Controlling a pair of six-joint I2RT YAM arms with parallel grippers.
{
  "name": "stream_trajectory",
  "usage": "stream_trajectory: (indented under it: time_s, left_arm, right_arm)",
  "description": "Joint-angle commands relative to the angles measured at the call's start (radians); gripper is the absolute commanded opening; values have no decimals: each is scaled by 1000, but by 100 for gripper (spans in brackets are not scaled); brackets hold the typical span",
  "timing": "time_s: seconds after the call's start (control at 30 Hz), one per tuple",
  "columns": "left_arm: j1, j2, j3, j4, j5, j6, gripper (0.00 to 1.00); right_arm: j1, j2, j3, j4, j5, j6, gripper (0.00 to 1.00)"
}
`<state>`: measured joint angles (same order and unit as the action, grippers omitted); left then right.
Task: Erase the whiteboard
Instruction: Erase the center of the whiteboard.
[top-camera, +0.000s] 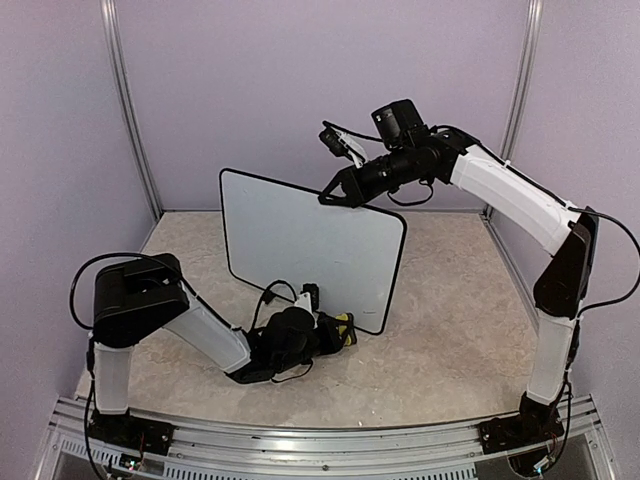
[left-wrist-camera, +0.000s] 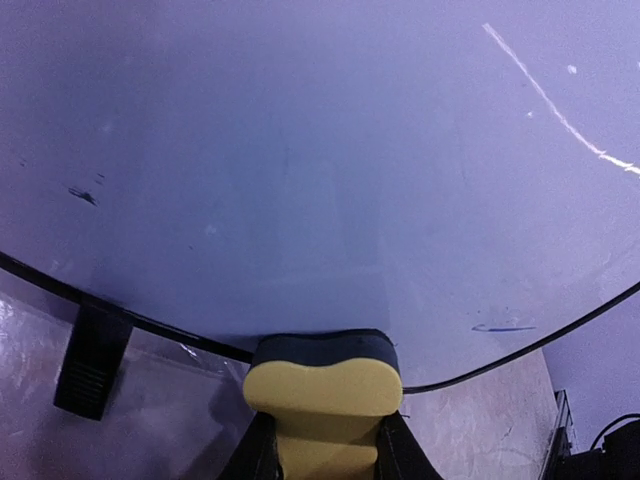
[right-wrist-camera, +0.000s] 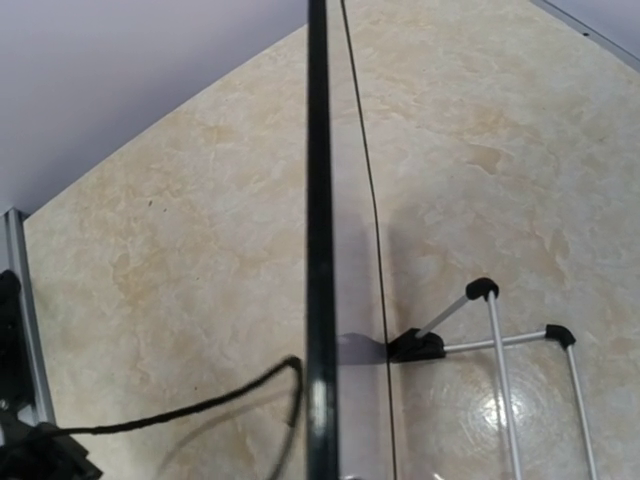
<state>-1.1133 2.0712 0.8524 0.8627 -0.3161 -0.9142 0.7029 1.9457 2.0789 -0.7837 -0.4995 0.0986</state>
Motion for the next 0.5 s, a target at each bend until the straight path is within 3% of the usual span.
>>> stream_trajectory:
  time_s: [0.0, 0.17, 0.47]
  left_arm:
    - [25, 68, 93, -8, 142, -65, 0]
    - [61, 5, 7, 4, -9, -76, 0]
    - [143, -146, -62, 35, -157, 1, 0]
  right_arm:
    - [44, 68, -65, -178, -70, 66, 0]
    - [43, 43, -103, -166, -72, 68, 0]
    - [43, 22, -132, -155, -73, 61, 0]
